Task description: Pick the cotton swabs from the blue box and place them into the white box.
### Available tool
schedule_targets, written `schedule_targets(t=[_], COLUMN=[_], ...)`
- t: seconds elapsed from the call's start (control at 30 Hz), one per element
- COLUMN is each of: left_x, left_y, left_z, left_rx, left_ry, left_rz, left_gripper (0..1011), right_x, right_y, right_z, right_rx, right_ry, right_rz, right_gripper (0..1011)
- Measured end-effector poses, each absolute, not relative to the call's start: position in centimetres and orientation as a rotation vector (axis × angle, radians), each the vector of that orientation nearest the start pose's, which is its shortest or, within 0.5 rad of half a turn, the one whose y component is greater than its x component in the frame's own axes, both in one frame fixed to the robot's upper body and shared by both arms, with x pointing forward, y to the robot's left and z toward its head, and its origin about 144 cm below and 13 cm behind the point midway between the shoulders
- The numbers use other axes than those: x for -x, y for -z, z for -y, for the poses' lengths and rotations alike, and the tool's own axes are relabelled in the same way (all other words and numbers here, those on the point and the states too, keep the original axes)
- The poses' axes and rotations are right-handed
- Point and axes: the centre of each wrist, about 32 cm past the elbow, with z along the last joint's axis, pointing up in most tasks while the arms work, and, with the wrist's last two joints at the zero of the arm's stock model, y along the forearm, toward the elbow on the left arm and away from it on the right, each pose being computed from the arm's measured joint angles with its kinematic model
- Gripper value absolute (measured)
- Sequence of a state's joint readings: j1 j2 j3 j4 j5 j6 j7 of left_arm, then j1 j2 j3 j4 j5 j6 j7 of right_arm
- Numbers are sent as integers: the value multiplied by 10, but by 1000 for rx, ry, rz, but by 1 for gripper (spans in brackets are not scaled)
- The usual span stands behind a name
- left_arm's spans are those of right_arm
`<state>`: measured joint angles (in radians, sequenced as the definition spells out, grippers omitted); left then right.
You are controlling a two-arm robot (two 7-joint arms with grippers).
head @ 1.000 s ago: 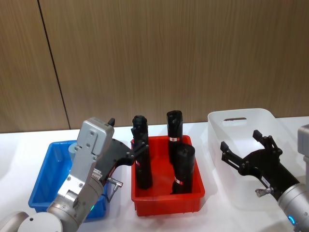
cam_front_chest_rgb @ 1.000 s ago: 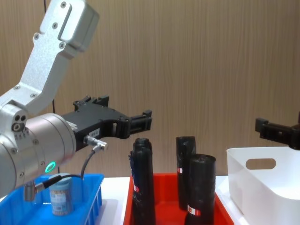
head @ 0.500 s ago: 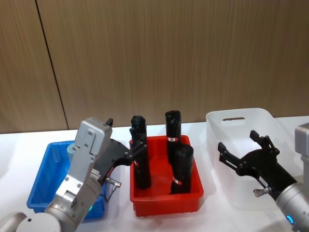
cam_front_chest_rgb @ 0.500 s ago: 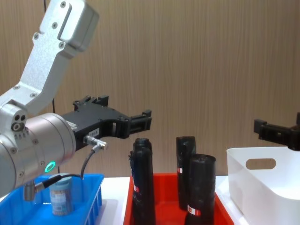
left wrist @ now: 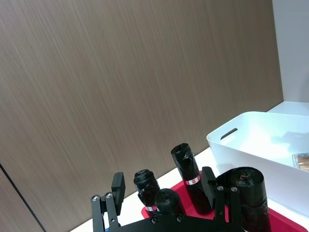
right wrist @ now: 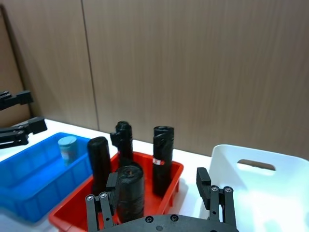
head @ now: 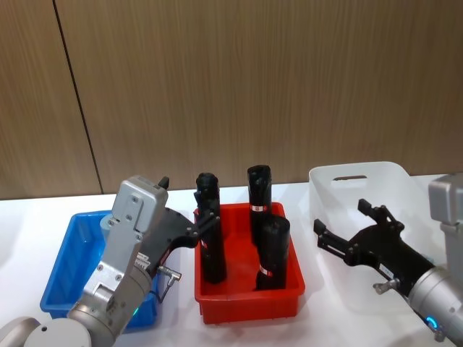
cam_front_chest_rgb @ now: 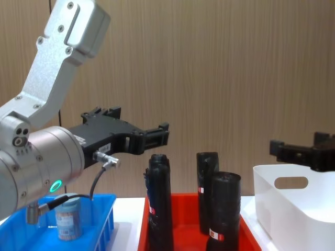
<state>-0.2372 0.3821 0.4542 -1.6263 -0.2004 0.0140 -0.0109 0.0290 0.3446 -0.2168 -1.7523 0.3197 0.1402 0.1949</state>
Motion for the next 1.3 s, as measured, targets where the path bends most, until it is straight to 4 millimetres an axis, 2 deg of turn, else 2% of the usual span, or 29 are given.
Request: schedule_targets(t=[0.6,1.3], left_x=[-492,-492], left_y=[-1204,-1204], left_z=[-198,-198], left_rx=[-61,-61], left_ry=[-1124,-1124], left_rz=[268,268], left_gripper=[1004,1004], right_x=[-484,-523], right_y=[-1203,-1185], right_z=[244,235], right_rx=[103,186], right_ry=[946,861], right_rz=[-82,-117], right_gripper=[1002,1002])
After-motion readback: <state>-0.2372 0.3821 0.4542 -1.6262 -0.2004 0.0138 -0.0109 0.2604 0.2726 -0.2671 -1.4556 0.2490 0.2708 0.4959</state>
